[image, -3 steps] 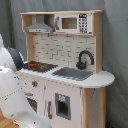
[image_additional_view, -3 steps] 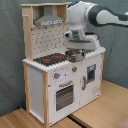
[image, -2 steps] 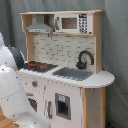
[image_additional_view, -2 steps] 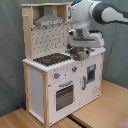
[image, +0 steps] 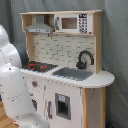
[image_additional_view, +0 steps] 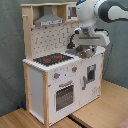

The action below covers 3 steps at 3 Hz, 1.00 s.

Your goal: Play with the kitchen

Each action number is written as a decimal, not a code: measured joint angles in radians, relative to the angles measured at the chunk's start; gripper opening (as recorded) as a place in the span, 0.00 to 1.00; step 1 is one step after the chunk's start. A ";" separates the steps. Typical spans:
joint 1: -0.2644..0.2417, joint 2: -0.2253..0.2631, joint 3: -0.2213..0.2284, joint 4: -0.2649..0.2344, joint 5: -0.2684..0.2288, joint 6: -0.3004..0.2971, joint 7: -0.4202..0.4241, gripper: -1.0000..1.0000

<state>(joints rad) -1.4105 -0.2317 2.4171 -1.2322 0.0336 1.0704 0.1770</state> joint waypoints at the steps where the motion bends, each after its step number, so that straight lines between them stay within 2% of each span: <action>1: 0.024 0.073 0.000 -0.088 -0.053 0.014 0.033 0.00; 2: 0.041 0.151 0.002 -0.183 -0.106 0.036 0.071 0.00; 3: 0.049 0.206 0.003 -0.250 -0.141 0.057 0.101 0.00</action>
<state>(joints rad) -1.3611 -0.0254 2.4196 -1.4823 -0.1071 1.1270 0.2782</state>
